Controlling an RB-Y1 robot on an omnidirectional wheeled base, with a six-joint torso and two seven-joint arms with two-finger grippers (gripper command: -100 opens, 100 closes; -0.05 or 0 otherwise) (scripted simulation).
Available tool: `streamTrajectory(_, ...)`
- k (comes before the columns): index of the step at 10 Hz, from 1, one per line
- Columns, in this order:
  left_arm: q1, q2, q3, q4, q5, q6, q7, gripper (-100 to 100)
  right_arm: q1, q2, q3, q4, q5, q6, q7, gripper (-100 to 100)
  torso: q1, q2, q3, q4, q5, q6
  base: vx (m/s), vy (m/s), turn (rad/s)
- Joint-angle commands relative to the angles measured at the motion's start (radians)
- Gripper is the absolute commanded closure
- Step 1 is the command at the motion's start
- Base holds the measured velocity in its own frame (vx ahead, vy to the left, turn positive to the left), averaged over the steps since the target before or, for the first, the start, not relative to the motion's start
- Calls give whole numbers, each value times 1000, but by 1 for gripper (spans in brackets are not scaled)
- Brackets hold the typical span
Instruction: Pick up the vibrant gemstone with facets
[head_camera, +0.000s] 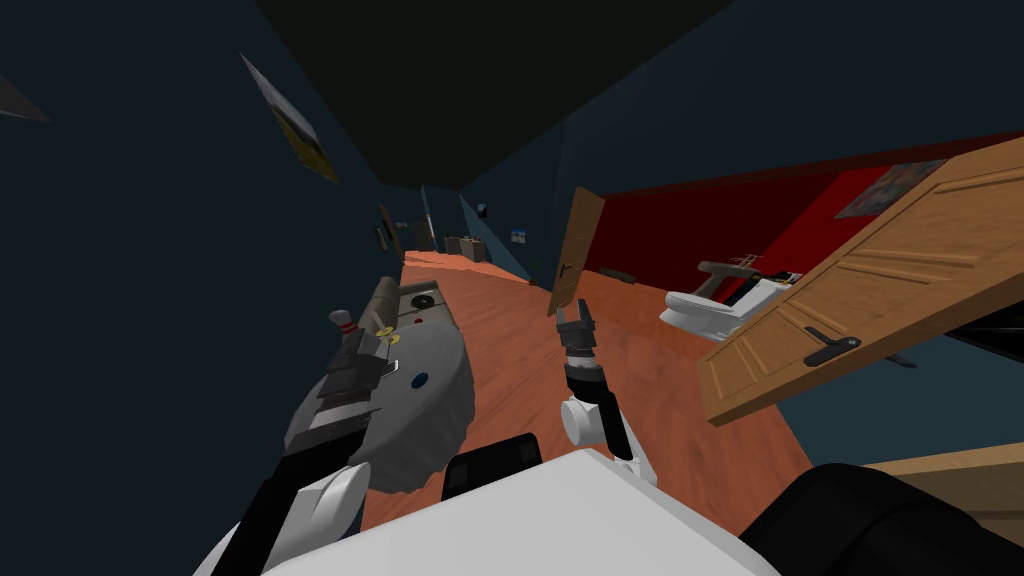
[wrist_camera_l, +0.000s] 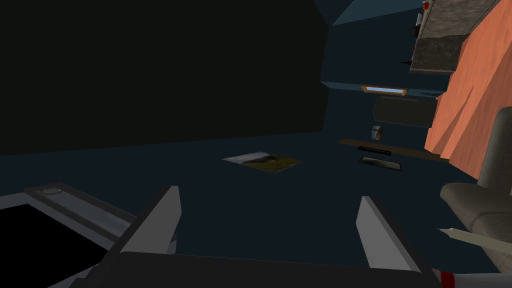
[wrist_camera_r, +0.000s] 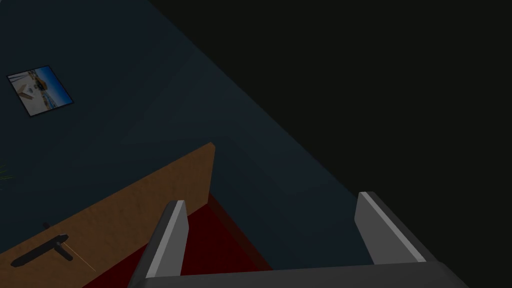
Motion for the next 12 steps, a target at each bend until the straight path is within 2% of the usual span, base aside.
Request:
streamTrajectory(1,-4,12,8,9,-1,28,4,-100,0,0,0,0,0,0,0,0,0,0,0,0,0,0,-19,-31,4)
streamTrajectory(3,-29,37,29,53,-9,93,8,-100,0,0,0,0,0,0,0,0,1,-1,-1,0,0,0,-21,-31,3)
streamTrajectory(4,-29,37,29,53,-9,100,8,-100,0,0,0,0,0,0,0,0,1,-1,-1,0,0,0,-23,-30,2)
streamTrajectory(5,-43,48,40,77,-12,138,10,-100,0,0,0,0,0,0,0,0,1,-1,0,0,0,0,-18,-28,4)
streamTrajectory(6,-43,48,40,77,-12,139,10,-100,0,0,0,0,0,0,0,0,1,-1,-1,0,0,0,-12,-23,0)
streamTrajectory(7,-57,58,52,103,-16,174,12,-100,0,0,0,0,0,0,0,0,1,-1,-1,0,0,0,-20,-33,1)
streamTrajectory(8,-57,58,52,103,-16,179,12,-100,0,0,0,0,0,0,0,0,1,-1,-1,0,0,0,-16,-26,1)
streamTrajectory(10,-86,77,75,156,-22,249,16,-100,0,0,0,0,0,0,0,0,1,-2,-1,0,0,0,-10,-35,-2)
streamTrajectory(11,-86,77,75,156,-22,264,16,-100,0,0,0,0,0,0,0,0,0,-2,-1,0,0,0,-16,-32,2)
streamTrajectory(12,-101,85,88,183,-24,298,17,-100,0,0,0,0,0,0,0,0,1,-2,-1,0,0,0,-17,-32,-5)
